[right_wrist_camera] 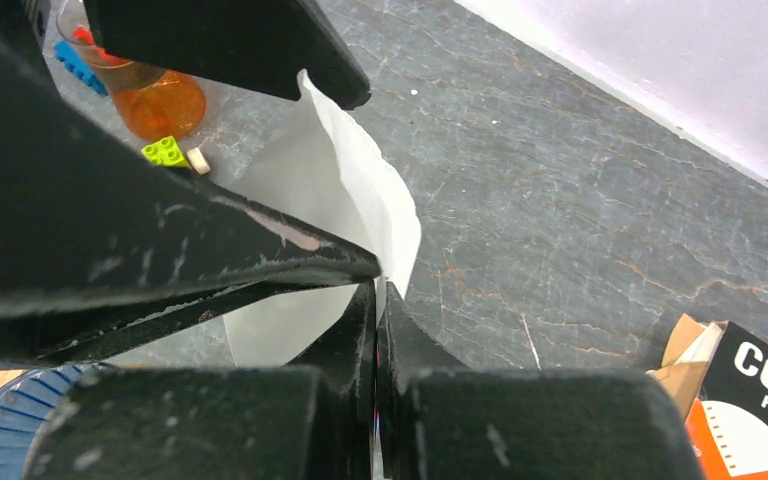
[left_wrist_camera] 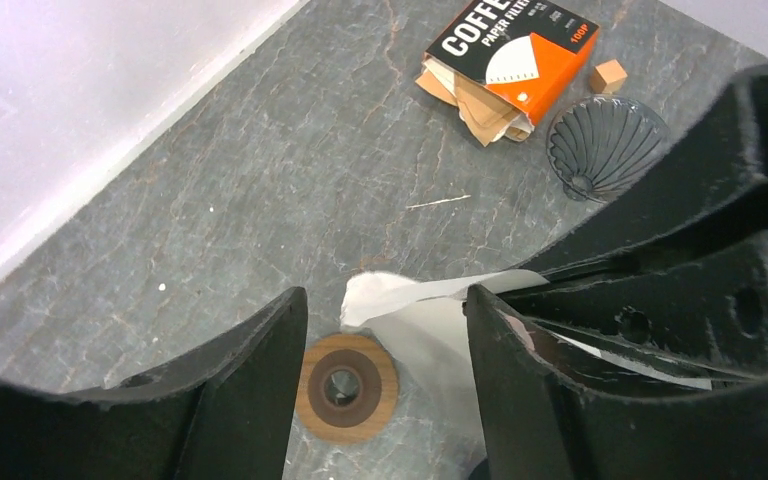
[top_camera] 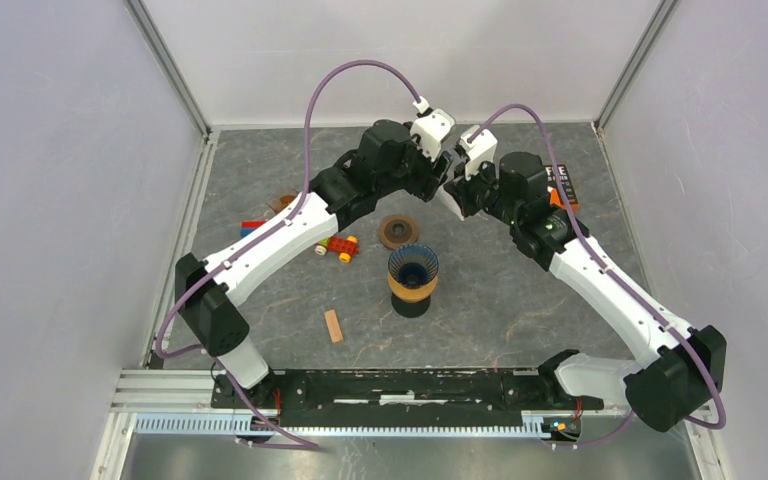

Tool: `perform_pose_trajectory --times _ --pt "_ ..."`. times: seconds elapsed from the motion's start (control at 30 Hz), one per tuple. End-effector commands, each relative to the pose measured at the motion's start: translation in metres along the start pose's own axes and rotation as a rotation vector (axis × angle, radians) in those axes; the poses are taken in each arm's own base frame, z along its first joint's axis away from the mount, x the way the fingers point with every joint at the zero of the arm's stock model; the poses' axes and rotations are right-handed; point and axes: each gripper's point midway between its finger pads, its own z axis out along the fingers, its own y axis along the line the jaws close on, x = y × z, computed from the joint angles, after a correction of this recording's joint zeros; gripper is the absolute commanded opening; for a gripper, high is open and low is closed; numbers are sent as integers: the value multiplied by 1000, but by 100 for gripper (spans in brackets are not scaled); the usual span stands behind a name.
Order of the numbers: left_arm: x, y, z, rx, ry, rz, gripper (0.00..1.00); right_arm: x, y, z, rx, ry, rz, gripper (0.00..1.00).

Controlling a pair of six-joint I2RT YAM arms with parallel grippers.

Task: Place the coffee filter in the dripper
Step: Pick up the coffee filter from the coffee filter holder.

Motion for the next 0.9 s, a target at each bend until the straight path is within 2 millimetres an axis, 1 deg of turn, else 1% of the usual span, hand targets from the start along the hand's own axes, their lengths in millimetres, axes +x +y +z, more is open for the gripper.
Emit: perform_pose_trajectory --times 0.0,0.23,0.33,0.5,0.6,0.73,0.87 --pt "-34 2 -19 45 -123 128 67 -18 9 -6 -59 -78 -22 0" --pt "-28 3 -24 99 -124 161 67 -15 10 -8 -73 -76 -27 0" --pt "-29 3 -26 122 -130 166 64 -14 8 -8 -73 -74 -32 0" --pt "-30 -4 -26 184 -146 182 58 -14 13 -8 -100 -75 -29 0" --pt "-32 -3 -26 201 -157 192 59 -12 14 -7 -107 -71 -31 0" --pt "-32 -4 -26 228 -165 236 64 -12 17 -7 -125 -72 -35 0" --pt "-28 -7 -27 267 -162 271 64 -11 18 -6 -133 -71 -34 0"
